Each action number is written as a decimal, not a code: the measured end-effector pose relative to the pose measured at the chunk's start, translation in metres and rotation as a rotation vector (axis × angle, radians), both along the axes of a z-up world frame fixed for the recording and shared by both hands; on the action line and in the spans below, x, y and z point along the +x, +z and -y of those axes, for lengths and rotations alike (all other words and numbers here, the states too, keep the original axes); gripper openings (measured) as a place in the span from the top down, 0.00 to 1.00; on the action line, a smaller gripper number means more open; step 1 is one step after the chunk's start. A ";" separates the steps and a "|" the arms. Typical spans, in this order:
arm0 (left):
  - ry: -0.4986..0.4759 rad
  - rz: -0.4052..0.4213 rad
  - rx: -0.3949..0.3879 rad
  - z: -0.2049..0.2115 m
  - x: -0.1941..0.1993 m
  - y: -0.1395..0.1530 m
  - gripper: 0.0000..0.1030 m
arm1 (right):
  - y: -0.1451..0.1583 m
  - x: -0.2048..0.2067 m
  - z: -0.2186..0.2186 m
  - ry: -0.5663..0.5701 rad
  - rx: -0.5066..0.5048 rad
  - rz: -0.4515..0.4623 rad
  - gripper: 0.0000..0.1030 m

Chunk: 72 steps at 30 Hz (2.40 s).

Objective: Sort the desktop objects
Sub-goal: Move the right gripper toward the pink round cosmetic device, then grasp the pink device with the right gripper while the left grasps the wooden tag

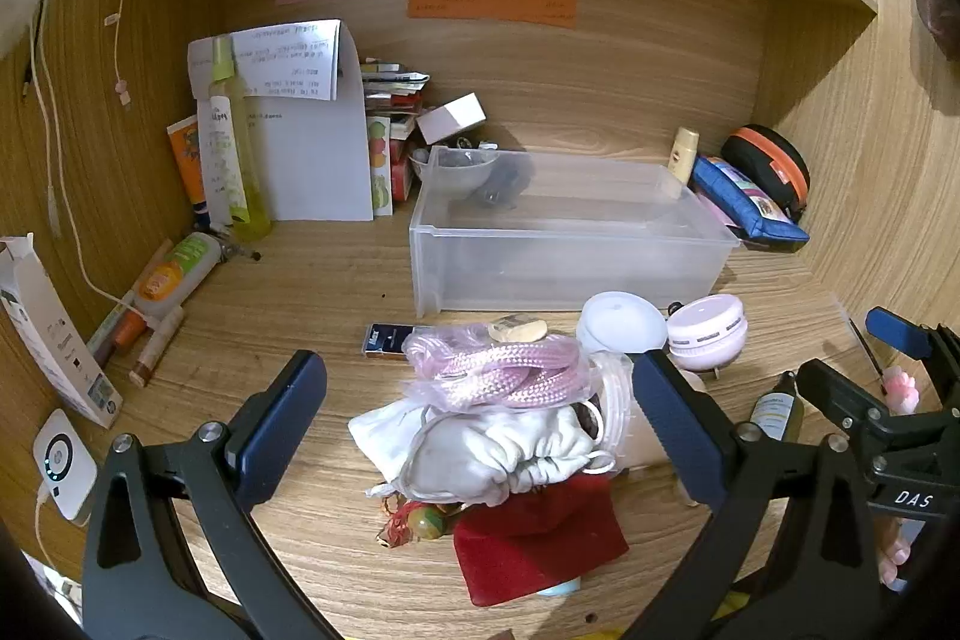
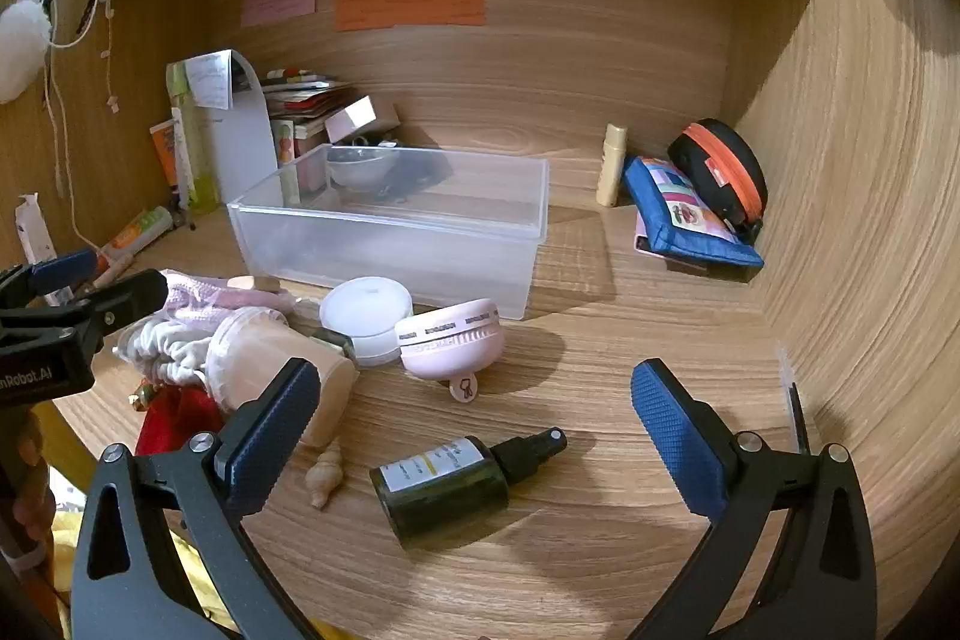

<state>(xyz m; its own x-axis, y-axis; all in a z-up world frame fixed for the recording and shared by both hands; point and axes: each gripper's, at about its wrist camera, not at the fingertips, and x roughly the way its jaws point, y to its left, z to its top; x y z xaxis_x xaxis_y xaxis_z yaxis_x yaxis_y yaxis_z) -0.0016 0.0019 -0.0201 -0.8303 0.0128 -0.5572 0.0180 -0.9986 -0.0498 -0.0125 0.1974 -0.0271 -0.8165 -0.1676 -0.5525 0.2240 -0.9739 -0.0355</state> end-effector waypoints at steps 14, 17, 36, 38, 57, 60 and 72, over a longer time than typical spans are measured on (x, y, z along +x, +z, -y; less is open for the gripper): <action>-0.009 0.025 0.019 0.008 -0.009 -0.003 0.00 | -0.002 -0.006 0.002 0.007 0.004 0.010 0.00; -0.016 0.041 0.023 0.015 -0.014 -0.004 0.00 | -0.003 -0.009 0.002 0.008 0.008 0.014 0.00; -0.298 0.326 0.034 0.025 -0.098 -0.010 0.00 | -0.025 -0.082 -0.009 0.095 -0.021 0.198 0.00; -0.323 0.353 0.046 0.023 -0.105 -0.011 0.00 | -0.027 -0.089 -0.010 0.112 -0.026 0.224 0.00; -0.431 0.537 0.149 0.016 -0.145 -0.041 0.33 | -0.053 -0.122 0.012 0.243 0.035 0.326 0.14; -0.436 0.534 0.130 0.015 -0.145 -0.042 0.37 | -0.056 -0.125 0.013 0.252 0.025 0.343 0.22; -0.472 0.547 0.087 0.009 -0.144 -0.036 0.63 | -0.054 -0.120 0.014 0.276 0.027 0.328 0.41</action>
